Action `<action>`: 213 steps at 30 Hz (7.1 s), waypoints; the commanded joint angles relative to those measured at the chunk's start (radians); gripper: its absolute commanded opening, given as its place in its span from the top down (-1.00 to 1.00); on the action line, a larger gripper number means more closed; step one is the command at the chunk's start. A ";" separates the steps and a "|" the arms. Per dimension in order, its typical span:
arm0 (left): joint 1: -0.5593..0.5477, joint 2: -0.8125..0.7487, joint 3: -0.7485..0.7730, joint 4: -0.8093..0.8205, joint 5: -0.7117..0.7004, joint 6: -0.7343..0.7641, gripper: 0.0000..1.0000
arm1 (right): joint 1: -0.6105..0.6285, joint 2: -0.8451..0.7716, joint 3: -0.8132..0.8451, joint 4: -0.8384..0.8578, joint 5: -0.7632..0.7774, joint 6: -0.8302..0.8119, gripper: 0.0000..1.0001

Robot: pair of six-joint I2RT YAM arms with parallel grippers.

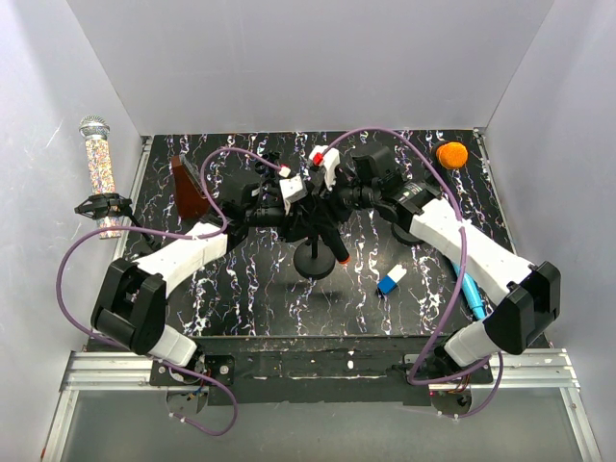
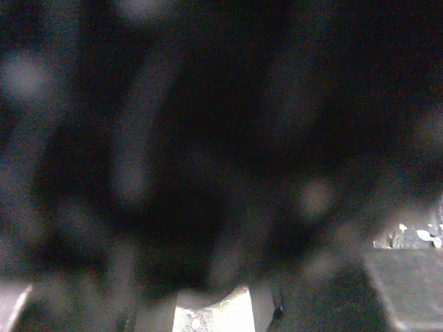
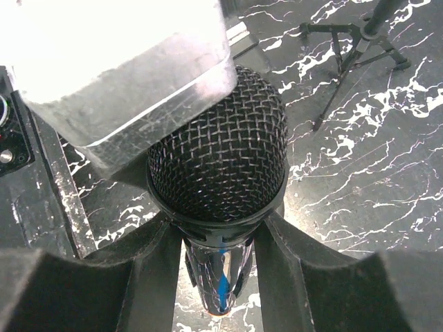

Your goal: Remove the microphone from the stand

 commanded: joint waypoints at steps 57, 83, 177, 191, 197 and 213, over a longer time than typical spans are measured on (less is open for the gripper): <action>-0.018 0.066 0.151 -0.090 -0.110 0.087 1.00 | -0.882 -0.155 0.440 -0.155 0.267 -0.208 0.97; -0.021 0.003 0.160 -0.199 -0.113 0.129 1.00 | -1.031 -0.279 -0.308 -0.075 0.347 -0.279 0.97; -0.167 0.169 0.401 0.074 -0.388 0.231 -0.76 | -1.201 -0.636 -0.537 -0.181 -0.471 -0.357 -0.57; -0.194 0.225 0.582 -0.084 -0.357 0.374 -0.77 | -1.200 -0.734 -0.385 -0.264 -0.431 -0.282 -0.60; -0.229 0.307 0.715 -0.067 -0.250 0.204 -0.77 | -1.200 -0.707 -0.379 -0.057 -0.533 -0.089 -0.59; -0.347 0.512 1.005 -0.071 -0.176 0.118 -0.78 | -1.102 -0.550 -0.363 0.172 -0.590 0.023 -0.40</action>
